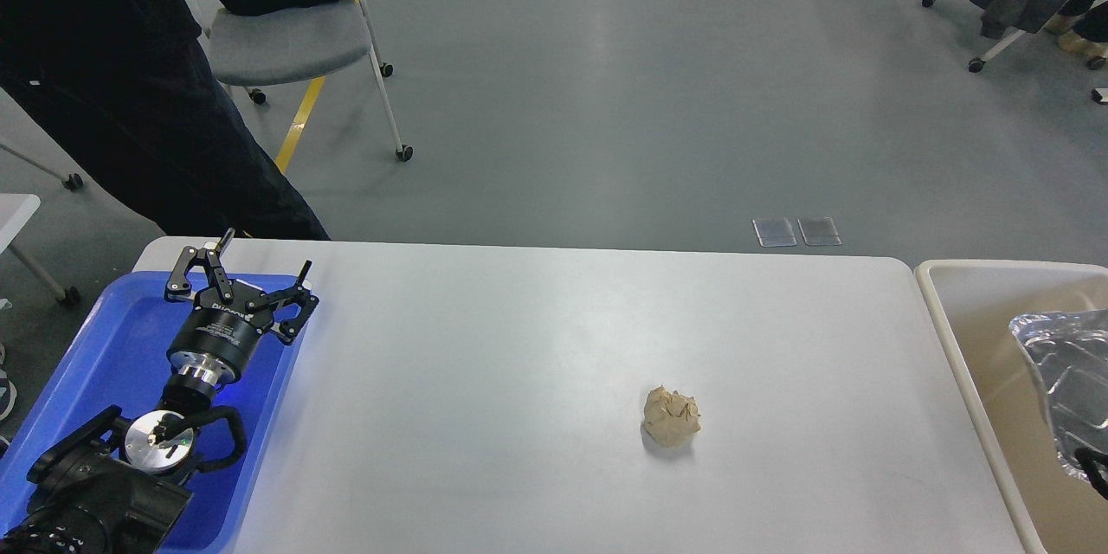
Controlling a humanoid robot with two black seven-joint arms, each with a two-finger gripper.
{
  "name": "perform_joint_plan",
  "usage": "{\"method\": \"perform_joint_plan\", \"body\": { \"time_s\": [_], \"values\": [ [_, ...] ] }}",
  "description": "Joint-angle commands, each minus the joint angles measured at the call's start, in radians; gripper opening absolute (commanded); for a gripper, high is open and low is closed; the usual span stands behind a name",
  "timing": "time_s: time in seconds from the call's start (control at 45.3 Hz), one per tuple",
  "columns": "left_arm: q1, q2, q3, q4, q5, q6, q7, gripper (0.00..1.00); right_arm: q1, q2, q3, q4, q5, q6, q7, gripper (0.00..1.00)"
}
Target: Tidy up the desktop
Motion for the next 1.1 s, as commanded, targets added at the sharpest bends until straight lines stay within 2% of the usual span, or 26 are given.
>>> {"method": "perform_joint_plan", "body": {
  "time_s": [0.0, 0.376, 0.53, 0.618, 0.773, 0.972, 1.082],
  "values": [
    [0.0, 0.0, 0.0, 0.0, 0.0, 0.0, 0.0, 1.0, -0.01, 0.011, 0.013, 0.001, 0.01, 0.01, 0.015, 1.0],
    [0.0, 0.0, 0.0, 0.0, 0.0, 0.0, 0.0, 1.0, 0.003, 0.004, 0.043, 0.005, 0.008, 0.038, 0.017, 1.0],
    [-0.002, 0.0, 0.0, 0.0, 0.0, 0.0, 0.0, 1.0, 0.029, -0.028, 0.035, 0.018, -0.003, 0.088, 0.015, 1.0],
    [-0.002, 0.0, 0.0, 0.0, 0.0, 0.0, 0.0, 1.0, 0.071, -0.106, 0.033, 0.064, -0.004, 0.169, 0.015, 1.0],
    [-0.002, 0.001, 0.0, 0.0, 0.0, 0.0, 0.0, 1.0, 0.163, -0.223, 0.024, 0.18, -0.033, 0.225, 0.015, 1.0],
    [0.0, 0.001, 0.0, 0.0, 0.0, 0.0, 0.0, 1.0, 0.339, -0.428, 0.026, 0.436, -0.263, 0.317, 0.012, 1.0],
    [0.0, 0.001, 0.0, 0.0, 0.0, 0.0, 0.0, 1.0, 0.422, -0.501, 0.026, 0.551, -0.367, 0.349, 0.005, 1.0]
  ]
}}
